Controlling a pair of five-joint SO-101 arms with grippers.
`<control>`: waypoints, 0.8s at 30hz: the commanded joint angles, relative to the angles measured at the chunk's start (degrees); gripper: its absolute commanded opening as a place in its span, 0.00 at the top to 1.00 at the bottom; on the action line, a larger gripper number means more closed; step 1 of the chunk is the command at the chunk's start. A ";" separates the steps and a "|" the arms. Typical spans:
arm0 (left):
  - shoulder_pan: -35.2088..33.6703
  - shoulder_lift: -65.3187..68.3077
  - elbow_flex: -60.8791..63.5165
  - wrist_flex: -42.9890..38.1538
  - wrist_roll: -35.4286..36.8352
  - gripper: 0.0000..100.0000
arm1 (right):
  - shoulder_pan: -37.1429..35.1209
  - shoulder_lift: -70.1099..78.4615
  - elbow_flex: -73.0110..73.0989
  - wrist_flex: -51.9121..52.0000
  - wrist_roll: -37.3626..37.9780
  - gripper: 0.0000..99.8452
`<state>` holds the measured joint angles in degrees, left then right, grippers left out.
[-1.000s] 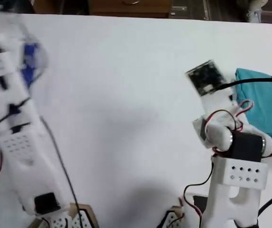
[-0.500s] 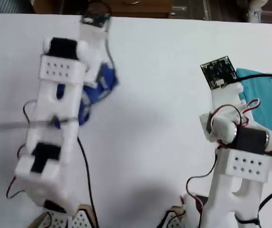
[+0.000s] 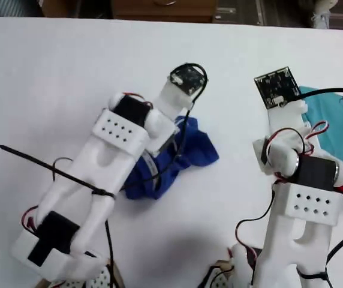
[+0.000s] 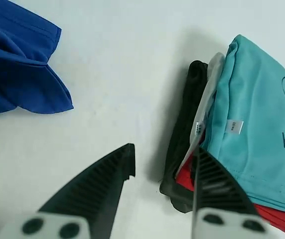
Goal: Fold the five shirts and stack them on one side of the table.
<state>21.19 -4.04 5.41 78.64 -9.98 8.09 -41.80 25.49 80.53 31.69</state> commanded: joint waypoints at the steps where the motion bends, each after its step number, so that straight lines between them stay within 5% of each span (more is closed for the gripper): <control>1: -0.70 -2.90 -0.92 -0.97 -0.35 0.90 | 0.13 0.22 -0.35 0.66 0.00 0.81; 6: -2.55 -3.60 -3.21 0.53 -3.96 0.72 | 0.22 0.22 -0.35 1.27 0.00 0.81; 9: -8.79 -5.63 -8.22 3.52 -3.96 0.73 | 0.04 0.22 -0.44 1.54 0.00 0.81; 14: -27.34 -10.73 -16.66 5.89 -4.31 0.74 | -6.11 0.75 1.14 1.36 0.53 0.81; 20: -51.25 -10.20 -15.52 5.36 -4.31 0.74 | -24.40 1.45 4.13 -0.48 4.84 0.81; 24: -64.26 -6.33 -10.07 0.26 -4.31 0.74 | -30.37 9.89 2.29 -5.41 4.48 0.81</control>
<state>-33.76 -11.96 -6.99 82.68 -14.02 -18.73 -37.49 29.80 78.07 36.00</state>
